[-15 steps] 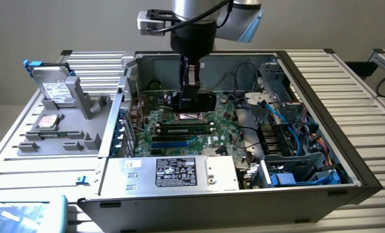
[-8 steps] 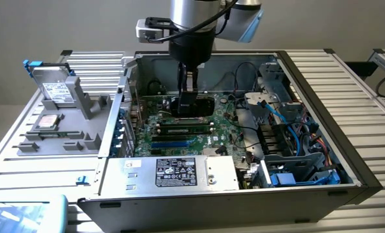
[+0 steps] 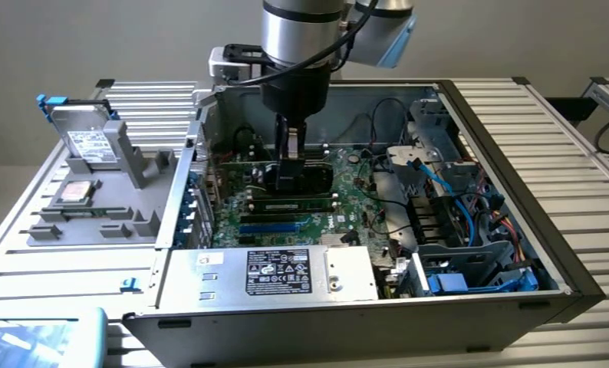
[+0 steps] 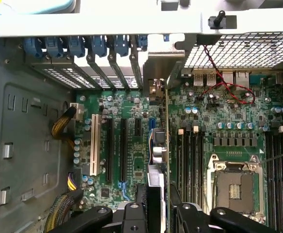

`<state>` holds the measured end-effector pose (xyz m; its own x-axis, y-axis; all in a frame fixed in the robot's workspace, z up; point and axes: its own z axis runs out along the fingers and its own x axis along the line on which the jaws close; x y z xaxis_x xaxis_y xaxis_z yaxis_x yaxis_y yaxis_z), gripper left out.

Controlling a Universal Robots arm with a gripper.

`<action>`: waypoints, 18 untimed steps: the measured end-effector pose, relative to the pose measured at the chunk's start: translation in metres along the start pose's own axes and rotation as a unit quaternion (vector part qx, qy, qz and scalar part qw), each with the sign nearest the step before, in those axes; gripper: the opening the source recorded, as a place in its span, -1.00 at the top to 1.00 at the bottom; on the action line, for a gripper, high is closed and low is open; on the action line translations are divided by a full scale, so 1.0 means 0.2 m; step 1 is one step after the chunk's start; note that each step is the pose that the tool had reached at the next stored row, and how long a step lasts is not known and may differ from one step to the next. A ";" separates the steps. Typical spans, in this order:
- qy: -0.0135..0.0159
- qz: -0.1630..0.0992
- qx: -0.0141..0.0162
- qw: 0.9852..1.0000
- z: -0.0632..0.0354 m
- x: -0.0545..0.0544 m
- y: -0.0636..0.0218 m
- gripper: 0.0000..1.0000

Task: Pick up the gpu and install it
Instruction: 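Insert the gpu into the slot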

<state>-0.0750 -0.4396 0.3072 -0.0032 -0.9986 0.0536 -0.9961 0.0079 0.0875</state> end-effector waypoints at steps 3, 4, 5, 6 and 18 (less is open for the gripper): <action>0.000 0.000 0.000 1.000 0.010 0.02 0.001 0.44; 0.000 0.000 0.000 1.000 0.018 0.02 0.001 0.44; 0.000 0.000 0.000 1.000 0.027 0.02 0.001 0.44; 0.000 0.000 0.000 1.000 0.036 0.03 0.000 0.44; 0.000 0.000 0.000 1.000 0.145 0.06 -0.005 0.44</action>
<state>-0.0766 -0.4530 0.2789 -0.0034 -0.9986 0.0531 -0.9961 0.0081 0.0878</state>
